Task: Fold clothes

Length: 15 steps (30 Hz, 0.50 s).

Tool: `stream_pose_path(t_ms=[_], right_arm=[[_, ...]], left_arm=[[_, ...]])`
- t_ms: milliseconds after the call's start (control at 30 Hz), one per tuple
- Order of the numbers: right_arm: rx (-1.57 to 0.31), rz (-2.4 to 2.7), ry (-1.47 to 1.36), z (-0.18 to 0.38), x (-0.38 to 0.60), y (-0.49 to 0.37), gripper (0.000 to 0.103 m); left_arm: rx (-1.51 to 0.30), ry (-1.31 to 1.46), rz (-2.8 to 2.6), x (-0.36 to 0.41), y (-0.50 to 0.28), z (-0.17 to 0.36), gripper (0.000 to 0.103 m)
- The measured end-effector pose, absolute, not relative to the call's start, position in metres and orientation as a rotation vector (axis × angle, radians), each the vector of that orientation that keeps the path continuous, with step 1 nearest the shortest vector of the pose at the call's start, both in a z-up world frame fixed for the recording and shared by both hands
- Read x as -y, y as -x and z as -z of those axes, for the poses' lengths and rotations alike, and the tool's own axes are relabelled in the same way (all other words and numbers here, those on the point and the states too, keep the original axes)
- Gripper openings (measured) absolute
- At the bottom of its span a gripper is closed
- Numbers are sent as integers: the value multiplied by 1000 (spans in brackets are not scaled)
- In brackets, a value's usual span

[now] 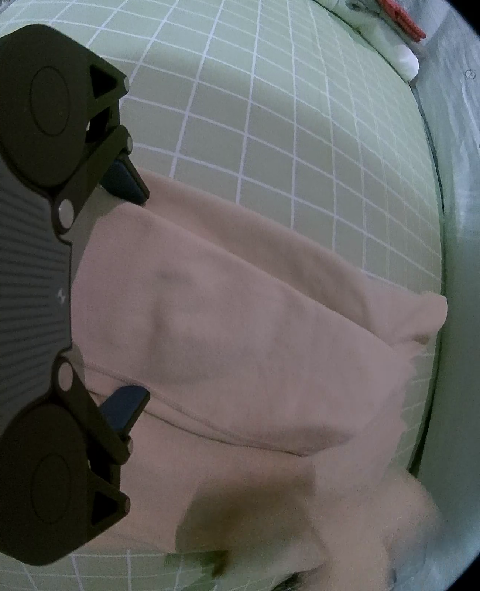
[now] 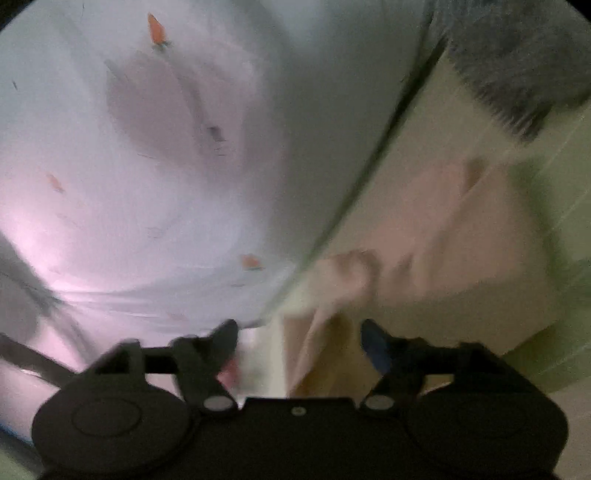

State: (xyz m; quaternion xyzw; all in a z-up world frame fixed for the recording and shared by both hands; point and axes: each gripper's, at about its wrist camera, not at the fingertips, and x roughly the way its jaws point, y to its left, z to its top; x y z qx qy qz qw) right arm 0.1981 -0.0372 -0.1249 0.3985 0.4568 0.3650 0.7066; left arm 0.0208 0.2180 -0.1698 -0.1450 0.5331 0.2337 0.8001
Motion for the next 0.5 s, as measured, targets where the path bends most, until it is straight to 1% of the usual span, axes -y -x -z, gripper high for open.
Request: stream_pose_path(t_ms=[33,67,133,200,233,300,500], right_arm=[[-1027,-780,-845,128,41,-198,78],[-1037,-736,-784,131,46,-197,83],[-1007,-622,-526,134,53,-189,88],[-948,-506,-237,138,57,-179,97],[-914,-457,-104,142,57,-173,99],[-865,-382,93,154,59,-160,99],[-908,-354,134,189,70,-147,102]], left_arm=[[-1142,311,-503,-218,-21,170,103],[-1139,312,-505,-218,-21,170,103],[-1135,314,-511,-218,-21,171,103],[-1134,314,-515,-218,-22,171,103],[-1135,315,-516,-216,-22,170,103],[-1138,315,-517,-214,-23,169,103],[-1142,309,-516,-215,-24,164,103]])
